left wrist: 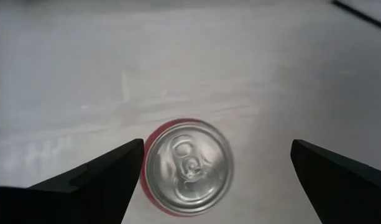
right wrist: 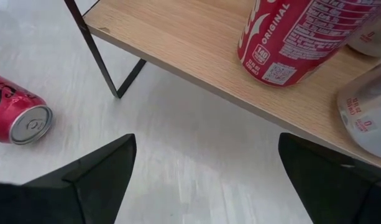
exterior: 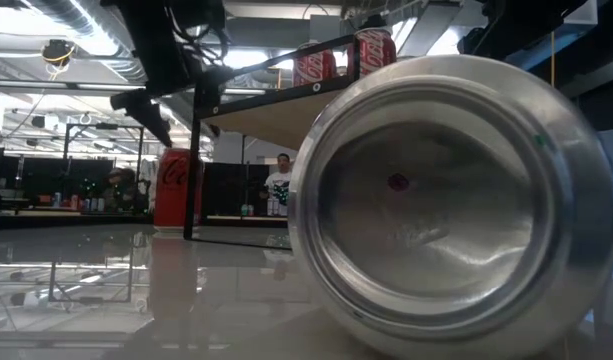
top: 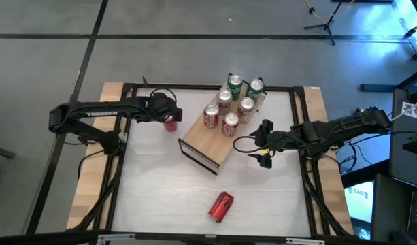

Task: Place canned beverage on shelf
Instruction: Put the left red-black soda can on the shelf

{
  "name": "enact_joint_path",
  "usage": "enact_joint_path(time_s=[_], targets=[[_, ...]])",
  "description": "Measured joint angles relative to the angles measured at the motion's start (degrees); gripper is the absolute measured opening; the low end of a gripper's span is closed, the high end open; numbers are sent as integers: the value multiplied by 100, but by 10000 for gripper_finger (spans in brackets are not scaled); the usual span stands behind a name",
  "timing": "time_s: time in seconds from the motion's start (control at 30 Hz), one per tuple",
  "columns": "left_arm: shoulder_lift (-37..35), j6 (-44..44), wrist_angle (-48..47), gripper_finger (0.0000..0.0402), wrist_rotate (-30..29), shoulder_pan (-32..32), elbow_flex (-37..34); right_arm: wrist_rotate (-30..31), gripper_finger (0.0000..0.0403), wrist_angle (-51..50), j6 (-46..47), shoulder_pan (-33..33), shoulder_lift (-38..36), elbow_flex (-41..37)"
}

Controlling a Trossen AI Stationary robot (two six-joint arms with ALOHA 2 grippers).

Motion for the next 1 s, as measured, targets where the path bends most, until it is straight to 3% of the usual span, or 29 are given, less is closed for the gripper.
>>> enact_joint_path(time_s=[0.6, 0.7, 0.9, 1.0], targets=[[-455, 3971, 223, 393, 130, 7, 2, -3, 388, -2, 0, 1, 0, 0], [-453, 5035, 228, 393, 400, 7, 2, -4, 388, -2, 0, 0, 0, 0], [-453, 7066, 244, 393, 1476, 7, 2, 2, 388, -2, 0, 2, 0, 0], [-453, 7619, 244, 393, 1553, 31, 2, 2, 388, -2, 0, 1, 0, 0]])
